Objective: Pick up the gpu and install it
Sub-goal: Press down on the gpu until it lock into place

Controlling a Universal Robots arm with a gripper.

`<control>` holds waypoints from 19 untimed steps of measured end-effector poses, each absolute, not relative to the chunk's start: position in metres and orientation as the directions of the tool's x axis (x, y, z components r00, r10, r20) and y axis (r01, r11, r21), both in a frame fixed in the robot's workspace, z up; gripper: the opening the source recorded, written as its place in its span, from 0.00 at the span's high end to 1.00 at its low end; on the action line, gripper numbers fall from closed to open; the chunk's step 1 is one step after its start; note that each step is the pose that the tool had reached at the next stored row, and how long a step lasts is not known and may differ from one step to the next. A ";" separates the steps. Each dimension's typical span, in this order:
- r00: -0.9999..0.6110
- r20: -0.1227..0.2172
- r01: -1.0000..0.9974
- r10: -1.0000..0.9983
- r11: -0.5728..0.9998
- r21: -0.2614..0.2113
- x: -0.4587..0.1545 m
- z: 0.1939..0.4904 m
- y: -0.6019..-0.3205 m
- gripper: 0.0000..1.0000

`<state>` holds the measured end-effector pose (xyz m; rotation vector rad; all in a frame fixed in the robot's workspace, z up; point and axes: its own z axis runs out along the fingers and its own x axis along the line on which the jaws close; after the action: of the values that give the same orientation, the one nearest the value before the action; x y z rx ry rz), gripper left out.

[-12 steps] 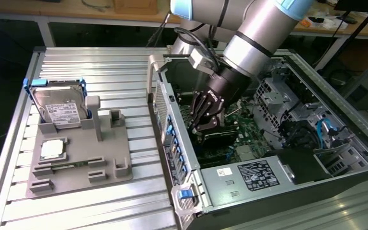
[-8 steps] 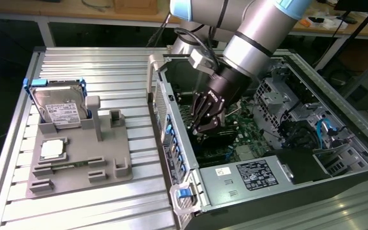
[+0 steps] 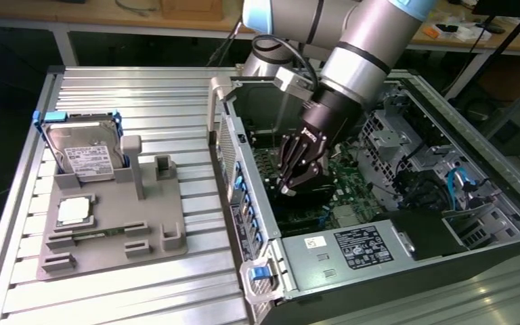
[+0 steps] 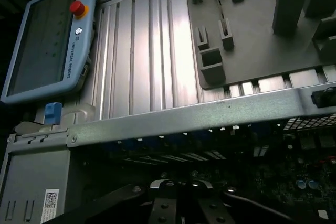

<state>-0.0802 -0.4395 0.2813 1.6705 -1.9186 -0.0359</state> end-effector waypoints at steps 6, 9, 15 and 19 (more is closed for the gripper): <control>-0.039 0.468 -0.897 -0.883 0.238 0.373 -0.079 0.282 -0.437 0.90; -0.041 0.474 -0.898 -0.880 0.241 0.368 -0.079 0.282 -0.437 0.90; -0.041 0.534 -0.898 -0.844 0.265 0.351 -0.079 0.282 -0.434 0.90; -0.041 0.466 -0.898 -0.884 0.237 0.370 -0.079 0.282 -0.434 0.90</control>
<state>-0.0790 -0.4341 0.2817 1.6285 -1.9028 0.0307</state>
